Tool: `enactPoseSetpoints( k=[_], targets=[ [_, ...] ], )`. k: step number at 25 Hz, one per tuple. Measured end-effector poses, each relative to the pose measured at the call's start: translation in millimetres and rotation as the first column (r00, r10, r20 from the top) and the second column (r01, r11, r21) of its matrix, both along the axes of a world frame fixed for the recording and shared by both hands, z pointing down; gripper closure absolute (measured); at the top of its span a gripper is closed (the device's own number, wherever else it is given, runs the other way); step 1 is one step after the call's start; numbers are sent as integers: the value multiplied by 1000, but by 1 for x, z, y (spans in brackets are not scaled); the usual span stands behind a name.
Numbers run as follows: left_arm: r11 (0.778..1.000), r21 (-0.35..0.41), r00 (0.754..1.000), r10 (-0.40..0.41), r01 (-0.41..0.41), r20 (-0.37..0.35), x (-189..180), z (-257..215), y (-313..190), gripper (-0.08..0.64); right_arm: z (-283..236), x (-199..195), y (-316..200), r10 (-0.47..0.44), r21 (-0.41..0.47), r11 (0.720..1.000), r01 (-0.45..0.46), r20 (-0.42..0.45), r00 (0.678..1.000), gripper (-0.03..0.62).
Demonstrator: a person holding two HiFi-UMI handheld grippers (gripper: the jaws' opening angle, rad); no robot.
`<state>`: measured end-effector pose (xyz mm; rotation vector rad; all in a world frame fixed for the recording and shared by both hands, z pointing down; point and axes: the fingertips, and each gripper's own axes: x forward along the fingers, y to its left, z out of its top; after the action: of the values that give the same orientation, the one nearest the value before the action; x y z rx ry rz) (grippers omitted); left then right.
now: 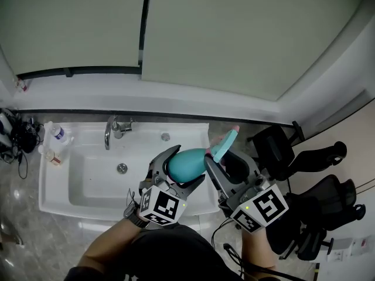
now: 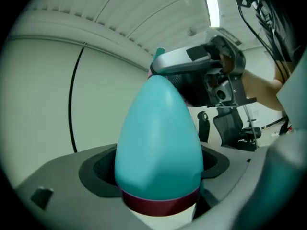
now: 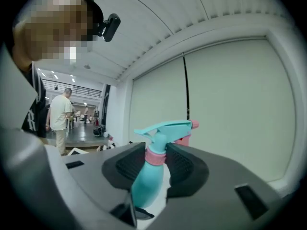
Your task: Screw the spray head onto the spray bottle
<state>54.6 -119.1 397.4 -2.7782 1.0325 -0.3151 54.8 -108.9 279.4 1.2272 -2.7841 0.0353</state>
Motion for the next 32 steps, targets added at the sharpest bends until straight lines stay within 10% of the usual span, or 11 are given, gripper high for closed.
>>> enactPoseSetpoints(
  k=[7, 12, 22, 32],
  targets=[
    [991, -3, 985, -131, 132, 108, -7, 21, -15, 110, 22, 10, -16, 256, -50, 966, -253, 48, 966, 454],
    [995, -38, 996, -85, 87, 36, 0, 27, -10, 110, 27, 10, -14, 313, -49, 949, -311, 47, 949, 453],
    [997, -61, 991, 28, -36, -132, 13, 18, 3, 110, 17, 1, -5, 295, 23, 956, -294, -38, 955, 453],
    [978, -59, 960, 182, -199, -212, 13, 3, 15, 110, 4, -10, 9, 46, -11, 999, -46, 18, 999, 453]
  ],
)
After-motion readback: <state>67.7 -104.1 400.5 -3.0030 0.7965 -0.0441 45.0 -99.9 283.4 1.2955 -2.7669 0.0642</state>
